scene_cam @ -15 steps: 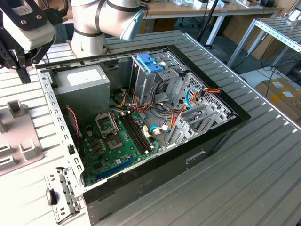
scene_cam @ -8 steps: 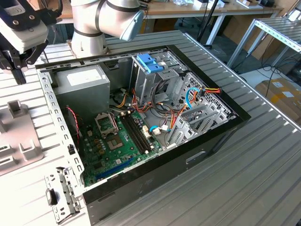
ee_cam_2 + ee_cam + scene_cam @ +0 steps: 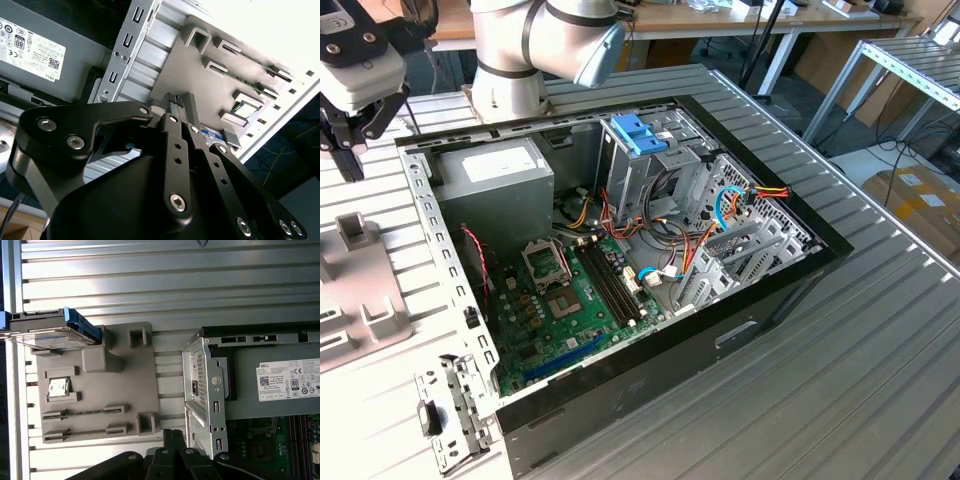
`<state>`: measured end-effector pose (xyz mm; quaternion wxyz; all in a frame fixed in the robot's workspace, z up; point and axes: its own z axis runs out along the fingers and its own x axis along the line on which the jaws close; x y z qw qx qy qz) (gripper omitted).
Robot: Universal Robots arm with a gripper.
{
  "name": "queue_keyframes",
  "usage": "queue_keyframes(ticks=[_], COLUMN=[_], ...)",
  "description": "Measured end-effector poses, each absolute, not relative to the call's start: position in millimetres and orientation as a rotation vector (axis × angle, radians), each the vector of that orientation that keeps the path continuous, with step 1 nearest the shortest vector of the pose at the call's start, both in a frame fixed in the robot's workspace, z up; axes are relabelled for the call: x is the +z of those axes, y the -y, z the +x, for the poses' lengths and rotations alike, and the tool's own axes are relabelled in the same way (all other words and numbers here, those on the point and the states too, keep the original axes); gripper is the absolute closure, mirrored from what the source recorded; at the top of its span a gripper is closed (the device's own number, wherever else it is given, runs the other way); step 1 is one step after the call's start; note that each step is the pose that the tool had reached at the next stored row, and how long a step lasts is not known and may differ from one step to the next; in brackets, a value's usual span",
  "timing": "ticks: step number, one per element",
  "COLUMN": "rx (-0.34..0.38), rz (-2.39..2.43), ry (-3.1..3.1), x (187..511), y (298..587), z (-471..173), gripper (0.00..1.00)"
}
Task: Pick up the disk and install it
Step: 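Reach for the disk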
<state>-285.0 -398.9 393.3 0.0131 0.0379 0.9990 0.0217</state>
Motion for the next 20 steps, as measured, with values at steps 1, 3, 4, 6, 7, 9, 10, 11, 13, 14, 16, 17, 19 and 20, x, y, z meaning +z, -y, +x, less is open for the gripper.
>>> queue_keyframes(ticks=[1,3,4,6,7,9,10,11,13,14,16,17,19,20], rx=[0.068,0.068,0.068,0.068,0.068,0.068,0.068,0.068,0.068,0.068,0.068,0.068,0.068,0.068], rz=[0.118,0.118,0.118,0.118,0.118,0.118,0.118,0.118,0.118,0.118,0.118,0.118,0.118,0.118], ry=[-3.112,-3.112,-3.112,-3.113,-3.112,-3.113,-3.112,-3.112,-3.112,-3.112,-3.113,-3.113,-3.112,-3.113], x=[393.3,393.3,393.3,393.3,393.3,393.3,393.3,393.3,393.3,393.3,393.3,393.3,393.3,393.3], y=[398.9,398.9,398.9,398.9,398.9,399.0,398.9,398.9,398.9,398.9,398.9,398.9,398.9,399.0], z=[-285.6,-287.6,-288.2,-289.9,-290.5,-292.3,-293.2,-294.1,-296.3,-298.3,-300.1,-300.8,-302.4,-303.1], gripper=[0.89,0.89,0.89,0.89,0.89,0.89,0.89,0.89,0.89,0.89,0.89,0.89,0.89,0.89])
